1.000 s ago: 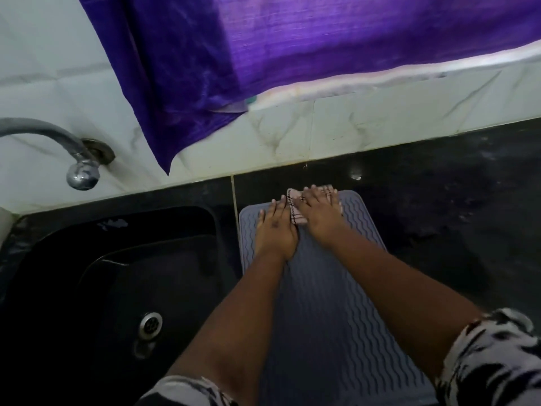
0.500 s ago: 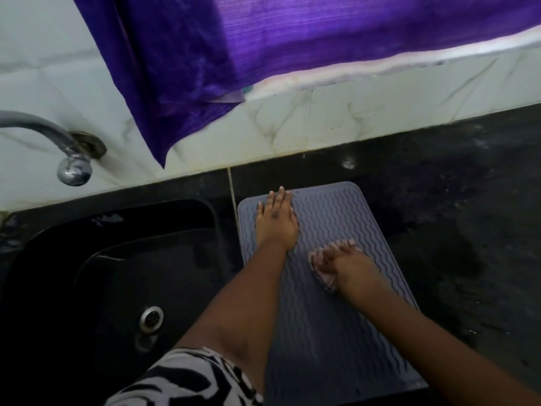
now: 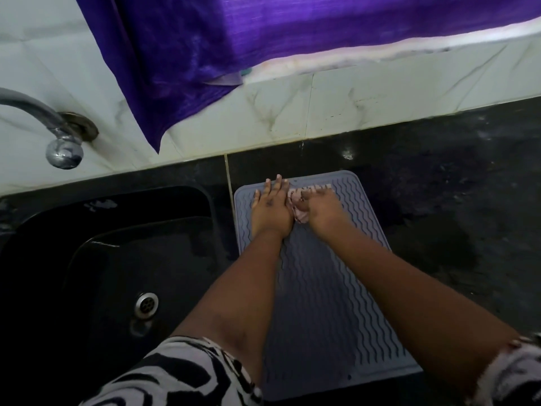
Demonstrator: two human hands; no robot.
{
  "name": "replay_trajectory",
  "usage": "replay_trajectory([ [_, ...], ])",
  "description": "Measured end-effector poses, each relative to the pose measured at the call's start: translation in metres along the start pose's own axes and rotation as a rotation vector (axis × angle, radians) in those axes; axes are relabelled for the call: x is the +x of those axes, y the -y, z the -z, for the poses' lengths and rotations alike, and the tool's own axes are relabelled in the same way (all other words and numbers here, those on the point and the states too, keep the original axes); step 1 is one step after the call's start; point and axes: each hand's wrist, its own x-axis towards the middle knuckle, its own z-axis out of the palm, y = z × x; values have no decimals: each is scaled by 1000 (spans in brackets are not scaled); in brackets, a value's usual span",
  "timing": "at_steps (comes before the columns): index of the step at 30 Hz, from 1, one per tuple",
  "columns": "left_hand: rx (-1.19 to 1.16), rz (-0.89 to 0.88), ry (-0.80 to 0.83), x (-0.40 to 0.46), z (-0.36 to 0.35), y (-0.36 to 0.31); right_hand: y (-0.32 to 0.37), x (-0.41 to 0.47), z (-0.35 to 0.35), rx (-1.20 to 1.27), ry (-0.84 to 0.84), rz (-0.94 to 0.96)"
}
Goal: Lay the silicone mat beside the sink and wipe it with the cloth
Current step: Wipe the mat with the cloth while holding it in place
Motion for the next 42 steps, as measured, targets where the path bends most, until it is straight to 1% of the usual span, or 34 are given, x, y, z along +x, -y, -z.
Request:
replay_trajectory([
  [2, -4, 3, -20, 0, -1, -2, 0, -29, -14, 6, 38, -27],
  [4, -5, 12, -40, -1, -2, -3, 6, -73, -34, -6, 9, -16],
  [5, -6, 15, -43, -1, -2, -3, 10, -100, -46, 33, -32, 7],
  [7, -7, 8, -43, -2, -2, -4, 8, -133, -54, 178, -49, 7],
  [9, -2, 3, -30, -5, 0, -5, 2, -128, -38, 364, 12, -79],
  [10, 0, 3, -7, -4, 1, -5, 1, -116, -25, 523, 13, -134],
  [11, 7, 7, 29, -3, 4, -7, -2, -104, -16, 668, -21, -172],
  [12, 13, 14, 52, -1, 7, -9, -2, -91, -9, 750, -81, -191],
  [13, 8, 18, 47, -1, 9, -12, -2, -78, -6, 738, -139, -191],
  [14, -24, 17, 19, -2, 12, -16, -1, -69, -8, 593, -162, -168],
  [16, -132, 5, -32, -11, 13, -23, 4, -61, -21, 279, -134, -155],
  [17, -158, -18, -22, -18, 10, -25, 8, -60, -30, 203, -109, -146],
  [18, -166, -47, 31, -25, 7, -26, 9, -60, -38, 166, -84, -141],
  [20, -168, -71, 183, -28, 5, -23, 8, -59, -44, 153, -96, -109],
  [22, -139, -58, 250, -22, 6, -20, 2, -64, -40, 99, -115, -65],
  [24, -80, -68, 294, -19, 6, -21, -1, -81, -39, 76, -62, -27],
  [26, -15, -89, 288, -19, 3, -20, 1, -113, -51, 48, -35, 3],
  [29, 9, -99, 258, -22, -1, -19, 4, -177, -68, -26, 19, 50],
  [31, 38, -95, 275, -22, 0, -21, 2, -201, -74, 25, 122, 42],
  [32, 55, -90, 291, -22, 2, -23, 2, -204, -71, 114, 178, 14],
  [33, 59, -86, 300, -24, 5, -25, 1, -203, -63, 215, 192, -4],
  [34, 41, -88, 291, -26, 8, -28, 3, -201, -53, 369, 155, -26],
  [35, -5, -98, 258, -32, 9, -32, 3, -192, -48, 460, 57, -32],
  [36, -69, -112, 197, -41, 10, -37, 1, -179, -45, 486, -56, -26],
  [37, -133, -118, 121, -51, 9, -42, -2, -163, -46, 453, -135, -1],
  [39, -200, -86, -12, -76, 6, -47, -2, -142, -54, 314, -174, 15],
  [41, -229, -38, -49, -95, 3, -44, -2, -135, -71, 123, -127, -18],
  [42, -226, -37, -19, -102, 1, -39, -1, -136, -80, 39, -116, -12],
])
